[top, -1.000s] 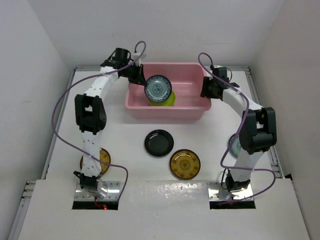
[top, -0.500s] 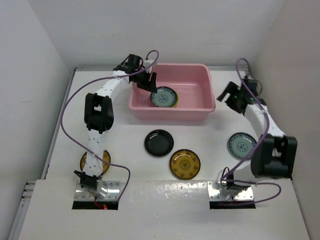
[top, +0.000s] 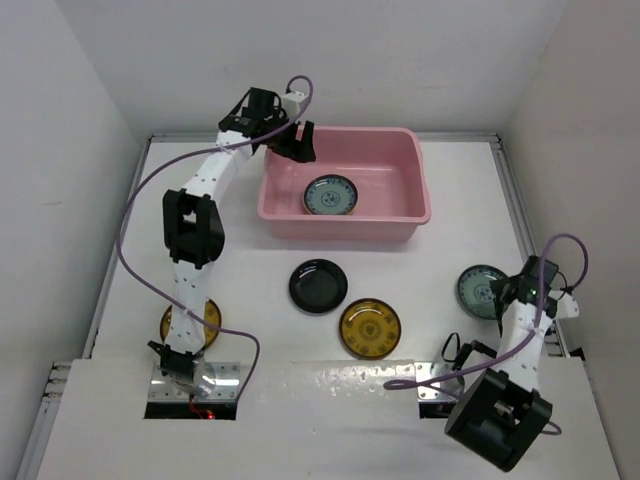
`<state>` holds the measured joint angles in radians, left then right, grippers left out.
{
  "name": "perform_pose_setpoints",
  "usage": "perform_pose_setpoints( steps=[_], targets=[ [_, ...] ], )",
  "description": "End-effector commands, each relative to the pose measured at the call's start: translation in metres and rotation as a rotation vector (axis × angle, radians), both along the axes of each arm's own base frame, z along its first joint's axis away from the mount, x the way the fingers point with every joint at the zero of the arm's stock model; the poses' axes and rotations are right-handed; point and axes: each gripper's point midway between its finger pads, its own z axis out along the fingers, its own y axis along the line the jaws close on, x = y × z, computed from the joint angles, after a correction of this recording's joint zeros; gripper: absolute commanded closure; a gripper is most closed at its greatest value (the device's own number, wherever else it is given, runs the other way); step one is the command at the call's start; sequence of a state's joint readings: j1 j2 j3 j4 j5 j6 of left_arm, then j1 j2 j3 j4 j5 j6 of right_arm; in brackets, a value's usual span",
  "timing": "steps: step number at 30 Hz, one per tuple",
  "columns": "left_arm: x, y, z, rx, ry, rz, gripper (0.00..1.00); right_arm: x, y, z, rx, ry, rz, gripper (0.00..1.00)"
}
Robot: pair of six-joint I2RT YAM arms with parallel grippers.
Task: Place the plates into the plastic bin on the countertop
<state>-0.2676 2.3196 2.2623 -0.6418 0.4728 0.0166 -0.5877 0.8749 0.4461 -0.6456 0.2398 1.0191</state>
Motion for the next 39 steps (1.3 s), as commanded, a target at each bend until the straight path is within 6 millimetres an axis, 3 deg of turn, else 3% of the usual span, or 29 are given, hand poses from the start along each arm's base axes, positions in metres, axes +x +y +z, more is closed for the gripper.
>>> perform_pose_setpoints(
  steps=[1, 2, 6, 10, 12, 14, 18, 22, 23, 24, 26, 27, 28, 29, 30, 31, 34, 35, 36, 37, 38, 39],
  targets=[
    [0.011, 0.023, 0.073, -0.055, -0.132, 0.081, 0.17, -0.022, -0.005, -0.01, -0.001, 0.033, -0.125, 0.15],
    [0.012, 0.03, 0.079, -0.057, -0.141, 0.093, 0.17, -0.012, -0.004, -0.011, 0.018, -0.006, -0.096, 0.16],
    [0.015, 0.048, 0.089, -0.067, -0.149, 0.14, 0.17, -0.005, 0.009, -0.032, 0.146, 0.005, -0.055, 0.17],
    [0.018, 0.072, 0.08, -0.04, -0.128, 0.212, 0.17, -0.011, 0.014, -0.045, 0.196, 0.074, -0.046, 0.17],
    [0.017, 0.079, 0.079, -0.037, -0.12, 0.223, 0.17, 0.002, 0.011, -0.051, 0.174, 0.007, -0.003, 0.2],
    [0.019, 0.088, 0.07, -0.018, -0.106, 0.252, 0.17, 0.001, 0.018, -0.062, 0.194, -0.003, 0.008, 0.29],
    [0.015, 0.101, 0.065, -0.007, -0.089, 0.278, 0.17, 0.019, 0.013, -0.067, 0.186, -0.072, 0.042, 0.51],
    [0.011, 0.115, 0.066, 0.018, -0.095, 0.294, 0.17, 0.034, 0.012, -0.074, 0.206, -0.104, 0.092, 0.82],
    [0.01, 0.117, 0.059, 0.027, -0.082, 0.301, 0.17, 0.037, 0.011, -0.074, 0.204, -0.107, 0.109, 0.95],
    [0.009, 0.123, 0.062, 0.032, -0.089, 0.305, 0.17, 0.046, 0.007, -0.072, 0.205, -0.12, 0.127, 1.0],
    [0.006, 0.128, 0.054, 0.039, -0.065, 0.314, 0.17, 0.057, 0.011, -0.072, 0.225, -0.132, 0.195, 1.0],
    [0.006, 0.136, 0.048, 0.048, -0.053, 0.332, 0.17, 0.074, 0.003, -0.06, 0.188, -0.159, 0.225, 1.0],
    [0.006, 0.143, 0.054, 0.045, -0.064, 0.344, 0.17, 0.081, 0.0, -0.054, 0.173, -0.171, 0.235, 1.0],
    [0.003, 0.143, 0.049, 0.05, -0.045, 0.344, 0.17, 0.087, -0.002, -0.047, 0.146, -0.18, 0.249, 1.0],
    [0.005, 0.158, 0.053, 0.061, -0.059, 0.368, 0.17, 0.106, -0.01, -0.029, 0.102, -0.222, 0.257, 1.0],
    [0.003, 0.158, 0.054, 0.061, -0.06, 0.368, 0.17, 0.113, -0.011, -0.021, 0.083, -0.239, 0.261, 1.0],
    [0.006, 0.185, 0.054, 0.08, -0.064, 0.418, 0.17, 0.155, -0.025, 0.045, -0.09, -0.319, 0.261, 1.0],
    [0.005, 0.185, 0.059, 0.078, -0.073, 0.419, 0.17, 0.148, -0.034, 0.05, -0.186, -0.243, 0.203, 1.0],
    [0.006, 0.194, 0.059, 0.085, -0.077, 0.429, 0.17, 0.156, -0.03, 0.06, -0.218, -0.249, 0.205, 1.0],
    [0.006, 0.202, 0.059, 0.086, -0.077, 0.444, 0.17, 0.17, -0.029, 0.084, -0.254, -0.297, 0.199, 1.0],
    [0.006, 0.203, 0.059, 0.086, -0.077, 0.444, 0.17, 0.169, -0.039, 0.091, -0.32, -0.288, 0.149, 1.0],
    [0.007, 0.21, 0.058, 0.092, -0.077, 0.462, 0.17, 0.175, -0.036, 0.098, -0.341, -0.301, 0.156, 1.0]
  ],
)
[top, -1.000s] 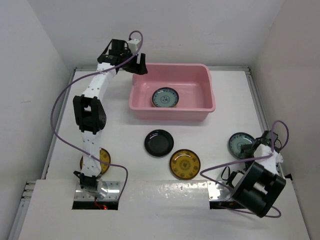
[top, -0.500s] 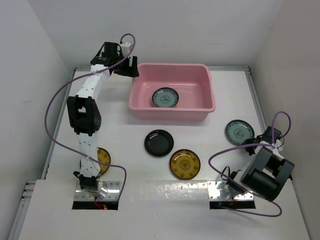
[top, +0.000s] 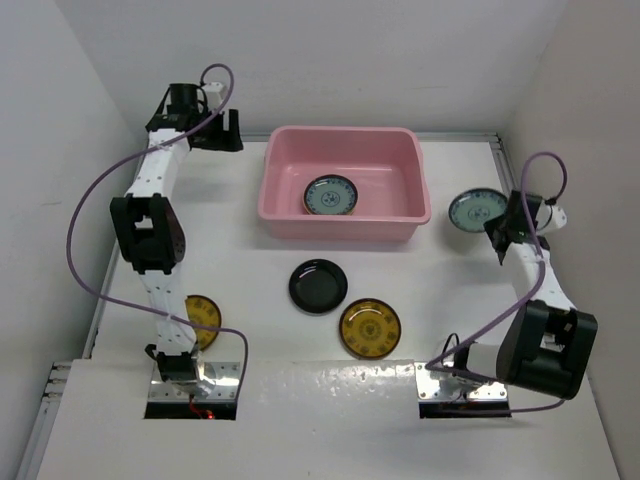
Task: Place the plates into the plastic bin on the countertop
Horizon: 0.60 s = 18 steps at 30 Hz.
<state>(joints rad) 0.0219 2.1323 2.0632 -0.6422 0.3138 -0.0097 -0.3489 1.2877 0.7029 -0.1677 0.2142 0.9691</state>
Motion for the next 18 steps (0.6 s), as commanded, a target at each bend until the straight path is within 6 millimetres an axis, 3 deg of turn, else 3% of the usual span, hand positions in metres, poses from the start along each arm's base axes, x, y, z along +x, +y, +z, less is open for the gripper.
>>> perform_pose_setpoints(
  steps=[1, 3, 5, 8, 9, 11, 12, 13, 14, 15, 16, 17, 18],
  targets=[
    [-0.002, 0.017, 0.04, 0.023, -0.086, 0.032, 0.17, 0.016, -0.026, 0.062, -0.197, -0.097, -0.169, 1.0],
    [-0.004, 0.023, 0.041, 0.024, -0.086, 0.043, 0.18, 0.023, -0.028, 0.08, -0.277, -0.102, -0.19, 1.0],
    [-0.005, 0.028, 0.037, 0.024, -0.077, 0.052, 0.18, 0.036, -0.018, 0.1, -0.308, -0.136, -0.161, 1.0],
    [-0.007, 0.034, 0.038, 0.024, -0.077, 0.063, 0.18, 0.054, 0.002, 0.13, -0.353, -0.215, -0.119, 1.0],
    [-0.007, 0.039, 0.038, 0.025, -0.077, 0.072, 0.18, 0.069, 0.023, 0.148, -0.351, -0.305, -0.06, 1.0],
    [-0.011, 0.045, 0.035, 0.024, -0.066, 0.083, 0.18, 0.078, 0.039, 0.162, -0.39, -0.35, 0.032, 1.0],
    [-0.014, 0.052, 0.036, 0.025, -0.066, 0.097, 0.18, 0.099, 0.078, 0.187, -0.371, -0.49, 0.155, 1.0],
    [-0.016, 0.052, 0.027, 0.03, -0.047, 0.091, 0.18, 0.107, 0.092, 0.186, -0.398, -0.49, 0.235, 1.0],
    [-0.019, 0.06, 0.028, 0.031, -0.045, 0.106, 0.18, 0.12, 0.116, 0.202, -0.39, -0.543, 0.359, 1.0],
    [-0.021, 0.069, 0.024, 0.03, -0.036, 0.121, 0.18, 0.127, 0.149, 0.203, -0.365, -0.56, 0.466, 1.0],
    [-0.024, 0.068, 0.021, 0.03, -0.026, 0.121, 0.18, 0.145, 0.186, 0.18, -0.315, -0.512, 0.661, 1.0],
    [-0.026, 0.081, 0.017, 0.029, -0.017, 0.145, 0.18, 0.152, 0.203, 0.186, -0.295, -0.507, 0.729, 1.0],
    [-0.028, 0.081, 0.014, 0.028, -0.008, 0.146, 0.18, 0.166, 0.231, 0.179, -0.266, -0.487, 0.821, 1.0]
  ],
)
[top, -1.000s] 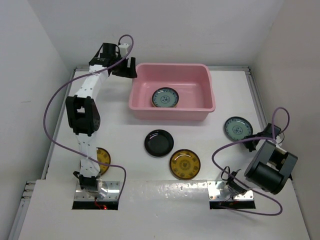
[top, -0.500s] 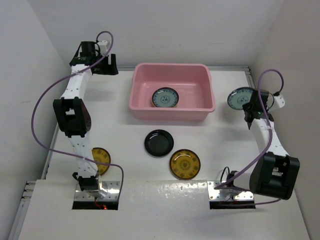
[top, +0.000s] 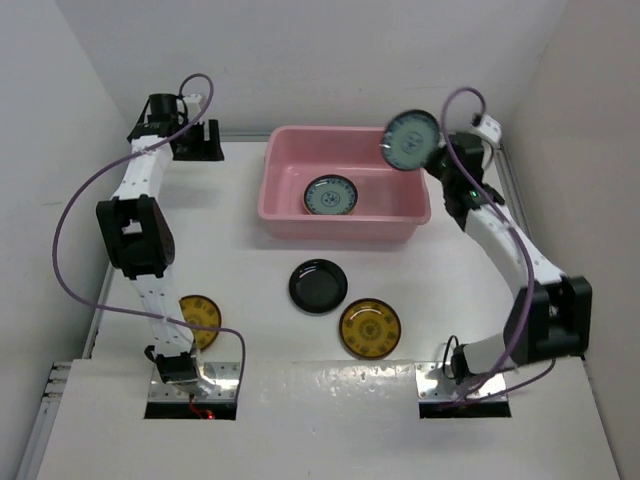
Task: Place the plates into the plastic bin on the countertop
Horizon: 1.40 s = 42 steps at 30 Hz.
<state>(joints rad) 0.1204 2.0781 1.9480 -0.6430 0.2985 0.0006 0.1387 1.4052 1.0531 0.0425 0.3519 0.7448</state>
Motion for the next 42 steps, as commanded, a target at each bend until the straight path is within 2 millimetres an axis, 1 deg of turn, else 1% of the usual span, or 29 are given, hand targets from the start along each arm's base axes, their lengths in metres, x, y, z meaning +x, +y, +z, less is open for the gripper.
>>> perform_pose_setpoints(
  steps=[1, 2, 3, 4, 5, 6, 7, 8, 9, 11, 12, 14, 15, 16, 17, 20, 21, 25, 27, 28, 30, 31, 32, 33, 34, 36, 37, 39, 42],
  targets=[
    [-0.012, 0.03, 0.031, 0.01, -0.062, 0.047, 0.18, 0.035, 0.111, -0.01, 0.023, 0.062, 0.494, 1.0],
    [-0.014, 0.03, 0.033, 0.017, -0.067, 0.041, 0.18, 0.035, 0.121, -0.023, 0.038, 0.123, 0.536, 1.0],
    [-0.018, 0.034, 0.033, 0.014, -0.067, 0.038, 0.18, 0.051, 0.143, -0.016, 0.047, 0.119, 0.593, 1.0],
    [-0.02, 0.039, 0.029, 0.013, -0.06, 0.037, 0.18, 0.043, 0.158, -0.052, 0.078, 0.242, 0.669, 1.0],
    [-0.028, 0.039, 0.031, 0.029, -0.057, 0.021, 0.18, 0.046, 0.168, -0.072, 0.08, 0.289, 0.698, 1.0],
    [-0.031, 0.043, 0.03, 0.031, -0.056, 0.016, 0.18, 0.054, 0.179, -0.056, 0.068, 0.258, 0.734, 1.0],
    [-0.034, 0.046, 0.031, 0.03, -0.058, 0.006, 0.18, 0.052, 0.183, -0.067, 0.069, 0.3, 0.743, 0.99],
    [-0.037, 0.046, 0.03, 0.049, -0.059, -0.012, 0.18, 0.055, 0.188, -0.091, 0.055, 0.354, 0.758, 0.99],
    [-0.045, 0.046, 0.028, 0.04, -0.051, -0.031, 0.18, 0.057, 0.193, -0.087, 0.051, 0.347, 0.767, 0.98],
    [-0.054, 0.044, 0.025, 0.043, -0.047, -0.08, 0.18, 0.06, 0.201, -0.102, 0.055, 0.379, 0.787, 0.97],
    [-0.065, 0.041, 0.013, 0.052, -0.02, -0.154, 0.18, 0.062, 0.202, -0.101, 0.045, 0.38, 0.796, 0.95],
    [-0.083, 0.035, 0.012, 0.093, -0.009, -0.269, 0.18, 0.063, 0.205, -0.112, 0.041, 0.408, 0.802, 0.93],
    [-0.107, 0.028, -0.008, 0.131, 0.04, -0.413, 0.19, 0.064, 0.205, -0.114, 0.035, 0.411, 0.807, 0.84],
    [-0.124, 0.024, -0.01, 0.161, 0.053, -0.493, 0.19, 0.064, 0.205, -0.115, 0.026, 0.414, 0.813, 0.77],
    [-0.157, 0.02, -0.031, 0.192, 0.124, -0.639, 0.19, 0.062, 0.204, -0.116, 0.015, 0.426, 0.817, 0.61],
    [-0.204, 0.018, -0.053, 0.252, 0.202, -0.871, 0.19, 0.06, 0.195, -0.106, -0.051, 0.418, 0.813, 0.34],
    [-0.235, 0.02, -0.066, 0.217, 0.307, -0.92, 0.19, 0.059, 0.192, -0.106, -0.076, 0.419, 0.809, 0.31],
    [-0.288, 0.02, -0.088, 0.24, 0.417, -1.059, 0.19, 0.057, 0.177, -0.084, -0.127, 0.381, 0.787, 0.26],
    [-0.315, 0.023, -0.104, 0.256, 0.47, -1.127, 0.19, 0.053, 0.171, -0.064, -0.162, 0.335, 0.773, 0.26],
    [-0.32, 0.028, -0.11, 0.299, 0.503, -1.138, 0.19, 0.045, 0.167, -0.065, -0.172, 0.341, 0.77, 0.26],
    [-0.318, 0.036, -0.127, 0.352, 0.515, -1.077, 0.2, 0.042, 0.159, -0.039, -0.189, 0.271, 0.747, 0.26],
    [-0.32, 0.039, -0.132, 0.37, 0.528, -1.075, 0.2, 0.031, 0.156, -0.057, -0.185, 0.307, 0.748, 0.26],
    [-0.319, 0.039, -0.134, 0.38, 0.518, -1.071, 0.2, 0.03, 0.154, -0.054, -0.187, 0.287, 0.744, 0.25],
    [-0.32, 0.039, -0.137, 0.381, 0.517, -1.071, 0.2, 0.028, 0.151, -0.034, -0.184, 0.235, 0.732, 0.25],
    [-0.325, 0.037, -0.145, 0.389, 0.53, -1.084, 0.2, 0.018, 0.148, -0.052, -0.176, 0.272, 0.734, 0.25],
    [-0.327, 0.039, -0.155, 0.422, 0.54, -1.093, 0.22, 0.011, 0.143, -0.043, -0.178, 0.251, 0.723, 0.25],
    [-0.321, 0.043, -0.169, 0.473, 0.539, -1.025, 0.23, 0.007, 0.14, -0.05, -0.175, 0.263, 0.718, 0.25],
    [-0.318, 0.046, -0.178, 0.501, 0.527, -0.997, 0.25, 0.001, 0.136, -0.052, -0.171, 0.268, 0.709, 0.25],
    [-0.328, 0.038, -0.187, 0.467, 0.531, -1.009, 0.31, -0.003, 0.128, -0.047, -0.162, 0.253, 0.688, 0.25]
  ],
)
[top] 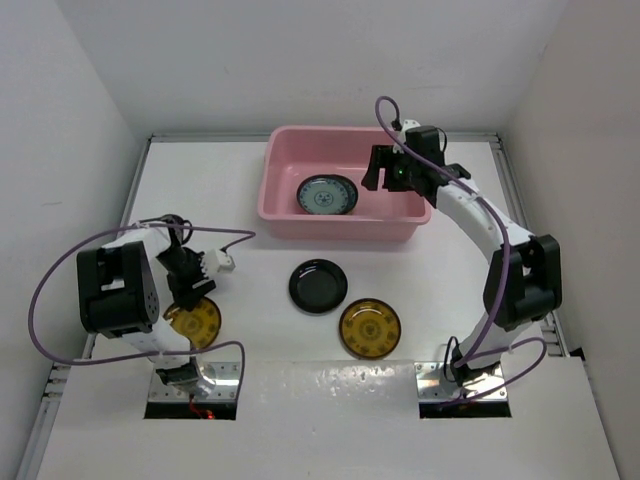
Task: Place the plates into the plastic bin on the countertop
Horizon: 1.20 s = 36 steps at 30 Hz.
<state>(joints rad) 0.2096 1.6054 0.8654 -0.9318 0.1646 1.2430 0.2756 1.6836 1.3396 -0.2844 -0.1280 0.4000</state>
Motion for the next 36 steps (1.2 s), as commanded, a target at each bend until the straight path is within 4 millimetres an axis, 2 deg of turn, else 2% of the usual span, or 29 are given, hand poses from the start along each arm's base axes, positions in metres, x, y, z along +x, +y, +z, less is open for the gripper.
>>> perform_pose_setpoints(
  steps=[1, 2, 5, 6, 7, 8, 10, 11, 13, 14, 15, 16, 17, 18, 21, 24, 25, 26, 29, 30, 33, 35, 36],
  targets=[
    [0.001, -0.005, -0.022, 0.003, -0.036, -0.015, 0.47, 0.002, -0.009, 0.024, 0.015, -0.08, -0.032, 0.25],
    [-0.002, -0.006, -0.022, 0.003, -0.033, -0.016, 0.54, 0.001, -0.012, 0.021, 0.01, -0.074, -0.042, 0.25],
    [-0.015, -0.008, -0.026, 0.0, -0.006, 0.008, 0.76, 0.001, -0.019, 0.027, 0.015, -0.098, -0.069, 0.25],
    [-0.015, -0.008, -0.026, 0.0, -0.004, 0.021, 0.82, 0.003, -0.019, 0.03, 0.019, -0.111, -0.075, 0.25],
    [-0.016, -0.009, -0.026, 0.002, 0.002, 0.052, 0.96, 0.004, -0.025, 0.033, 0.021, -0.122, -0.101, 0.25],
    [-0.008, -0.009, -0.023, -0.003, -0.011, 0.069, 1.0, 0.005, -0.026, 0.034, 0.025, -0.126, -0.111, 0.25],
    [0.004, -0.006, -0.017, -0.016, -0.044, 0.124, 1.0, 0.007, -0.031, 0.034, 0.029, -0.132, -0.131, 0.25],
    [0.022, 0.0, -0.007, -0.018, -0.091, 0.17, 1.0, 0.009, -0.034, 0.034, 0.039, -0.132, -0.145, 0.25],
    [0.043, 0.016, 0.004, -0.054, -0.144, 0.285, 1.0, 0.009, -0.038, 0.032, 0.038, -0.125, -0.156, 0.26],
    [0.067, 0.024, 0.02, -0.079, -0.195, 0.345, 1.0, 0.01, -0.04, 0.034, 0.042, -0.135, -0.161, 0.26],
    [0.072, 0.039, 0.025, -0.094, -0.201, 0.408, 1.0, 0.009, -0.043, 0.032, 0.037, -0.131, -0.166, 0.26],
    [0.076, 0.045, 0.022, -0.119, -0.176, 0.445, 1.0, 0.01, -0.044, 0.032, 0.037, -0.134, -0.172, 0.26],
    [0.089, 0.054, 0.033, -0.132, -0.2, 0.484, 1.0, 0.009, -0.048, 0.031, 0.031, -0.131, -0.179, 0.26],
    [0.093, 0.064, 0.036, -0.157, -0.216, 0.528, 1.0, 0.008, -0.053, 0.029, 0.029, -0.125, -0.19, 0.26],
    [0.105, 0.083, 0.042, -0.201, -0.244, 0.631, 1.0, 0.006, -0.061, 0.027, 0.029, -0.126, -0.213, 0.26],
    [0.113, 0.087, 0.041, -0.264, -0.245, 0.7, 1.0, 0.0, -0.067, 0.021, 0.03, -0.118, -0.227, 0.26],
    [0.11, 0.09, 0.038, -0.267, -0.231, 0.727, 0.95, 0.0, -0.069, 0.02, 0.026, -0.115, -0.23, 0.26],
    [0.11, 0.088, 0.035, -0.28, -0.219, 0.737, 0.85, -0.001, -0.072, 0.019, 0.025, -0.114, -0.237, 0.26],
    [0.102, 0.097, 0.016, -0.284, -0.161, 0.834, 0.77, -0.004, -0.073, 0.017, 0.031, -0.11, -0.241, 0.26],
    [0.093, 0.105, 0.004, -0.282, -0.122, 0.887, 0.77, -0.006, -0.074, 0.013, 0.027, -0.102, -0.24, 0.26],
    [0.086, 0.129, -0.002, -0.247, -0.12, 0.962, 0.7, -0.007, -0.076, 0.012, 0.018, -0.101, -0.235, 0.26],
    [0.083, 0.136, -0.006, -0.247, -0.121, 0.981, 0.68, -0.007, -0.076, 0.013, 0.016, -0.1, -0.226, 0.26],
    [0.079, 0.132, -0.007, -0.249, -0.112, 0.982, 0.67, -0.007, -0.077, 0.013, 0.012, -0.098, -0.226, 0.26]
  ],
)
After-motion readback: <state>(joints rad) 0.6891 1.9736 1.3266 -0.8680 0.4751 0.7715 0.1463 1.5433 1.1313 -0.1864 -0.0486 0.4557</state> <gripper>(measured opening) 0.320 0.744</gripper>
